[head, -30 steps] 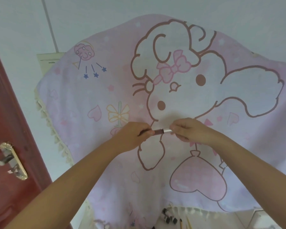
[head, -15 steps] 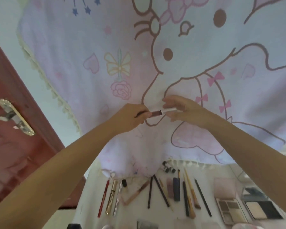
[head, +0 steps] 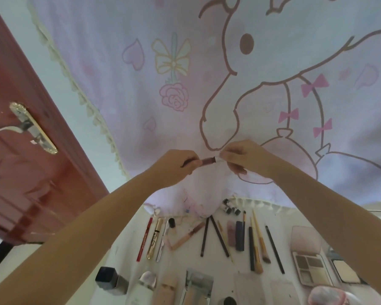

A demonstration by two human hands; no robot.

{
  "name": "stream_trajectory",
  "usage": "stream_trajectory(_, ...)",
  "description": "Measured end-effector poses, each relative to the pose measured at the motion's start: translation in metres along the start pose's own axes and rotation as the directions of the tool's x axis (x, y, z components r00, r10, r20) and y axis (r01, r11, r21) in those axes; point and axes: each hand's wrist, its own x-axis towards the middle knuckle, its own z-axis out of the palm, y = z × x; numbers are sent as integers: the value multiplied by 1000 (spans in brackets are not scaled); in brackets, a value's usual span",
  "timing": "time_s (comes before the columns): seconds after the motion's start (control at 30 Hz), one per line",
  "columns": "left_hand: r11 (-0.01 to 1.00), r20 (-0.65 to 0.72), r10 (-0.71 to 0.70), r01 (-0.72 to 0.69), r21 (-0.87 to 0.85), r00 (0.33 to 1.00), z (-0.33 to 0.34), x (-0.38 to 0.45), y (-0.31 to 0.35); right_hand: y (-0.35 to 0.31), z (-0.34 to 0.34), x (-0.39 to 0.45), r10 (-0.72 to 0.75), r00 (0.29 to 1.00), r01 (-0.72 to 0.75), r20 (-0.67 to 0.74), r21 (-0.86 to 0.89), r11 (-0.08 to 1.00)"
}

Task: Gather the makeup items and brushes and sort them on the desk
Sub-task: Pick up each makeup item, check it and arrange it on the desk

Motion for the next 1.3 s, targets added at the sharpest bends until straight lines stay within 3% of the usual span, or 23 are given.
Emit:
stream_trajectory(0.13,989,-6,-90,89,-117,996,15,-13,-13,16,18,4,-27,998,43,-58,299,953)
stream_trajectory(0.3,966,69,-170,180,-185,983,44,-35,-30,44,46,7,31,999,-38,28,324,945)
stream_trajectory(0.4,951,205,-220,256,-173,954,74,-54,-43,68,66,7,75,990,-98,122,193,976)
stream_trajectory(0.5,947,359,-270,314,-68,893,111,-71,-54,100,92,12,105,970,-76,219,-136,988)
stream_trajectory(0.73,874,462,-465,476,102,755,164,-79,-72,161,142,30,156,915,72,373,-530,845)
stream_trajectory(0.93,807,443,-580,556,199,684,184,-72,-78,185,159,46,82,904,218,419,-618,756)
stream_trajectory(1.03,820,452,-569,519,244,687,189,-67,-75,198,171,49,24,884,295,466,-599,745)
stream_trajectory(1.2,830,401,-555,452,327,729,189,-63,-69,211,182,49,8,913,265,409,-607,750)
stream_trajectory(1.3,784,400,-620,524,332,675,196,-62,-70,210,185,42,-78,942,266,327,-585,766)
